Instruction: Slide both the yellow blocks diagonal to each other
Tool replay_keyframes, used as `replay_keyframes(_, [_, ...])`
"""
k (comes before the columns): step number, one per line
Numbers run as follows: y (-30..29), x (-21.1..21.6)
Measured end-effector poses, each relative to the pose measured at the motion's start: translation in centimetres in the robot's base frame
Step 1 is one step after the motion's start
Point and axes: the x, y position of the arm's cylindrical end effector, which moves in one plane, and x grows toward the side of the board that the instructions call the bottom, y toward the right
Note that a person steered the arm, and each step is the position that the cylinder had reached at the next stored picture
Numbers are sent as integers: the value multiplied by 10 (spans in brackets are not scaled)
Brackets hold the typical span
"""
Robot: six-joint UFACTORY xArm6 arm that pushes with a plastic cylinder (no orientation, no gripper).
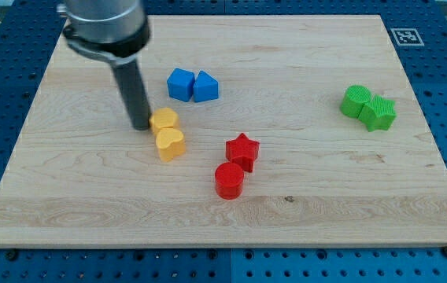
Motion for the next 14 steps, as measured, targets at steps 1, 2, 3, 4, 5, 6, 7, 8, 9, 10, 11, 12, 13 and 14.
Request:
replay_keyframes(1, [33, -1])
replay_keyframes(2, [38, -4])
replay_keyframes(3, [26, -5])
replay_keyframes(4, [14, 13])
replay_keyframes(5, [14, 22])
replay_keyframes(6, [16, 22])
replay_keyframes(7, [35, 22])
replay_keyframes(8, [51, 22])
replay_keyframes(9, [65, 20])
replay_keyframes(10, [75, 15])
replay_keyframes(11, [81, 9])
replay_keyframes(12, [83, 4])
replay_keyframes(13, [83, 4])
replay_keyframes(14, [83, 7])
